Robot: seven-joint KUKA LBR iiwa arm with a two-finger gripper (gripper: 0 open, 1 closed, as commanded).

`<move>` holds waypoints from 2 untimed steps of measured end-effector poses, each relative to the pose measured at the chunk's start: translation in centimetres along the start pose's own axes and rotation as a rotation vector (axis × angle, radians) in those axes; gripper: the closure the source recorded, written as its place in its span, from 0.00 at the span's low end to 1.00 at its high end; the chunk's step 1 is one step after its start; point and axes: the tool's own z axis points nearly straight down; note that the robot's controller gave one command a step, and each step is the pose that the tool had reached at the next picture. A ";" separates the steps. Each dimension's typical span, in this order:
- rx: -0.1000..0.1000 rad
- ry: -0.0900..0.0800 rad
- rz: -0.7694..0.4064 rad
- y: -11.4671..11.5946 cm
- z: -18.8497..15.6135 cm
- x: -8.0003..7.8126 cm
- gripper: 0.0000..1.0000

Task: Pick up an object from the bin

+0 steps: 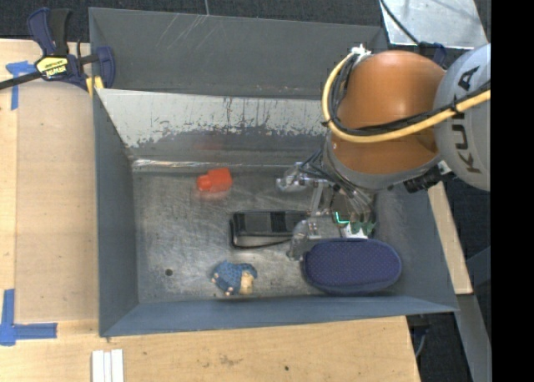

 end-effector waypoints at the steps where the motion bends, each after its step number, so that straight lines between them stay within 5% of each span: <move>1: 0.001 -0.005 -0.061 -0.5 14.7 -3.3 0.00; 2: 0.000 -0.008 -0.061 -0.5 14.4 -3.4 1.00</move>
Offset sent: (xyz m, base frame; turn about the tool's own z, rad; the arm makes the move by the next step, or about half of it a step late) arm 0.0323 -0.0044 -0.1446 -0.0612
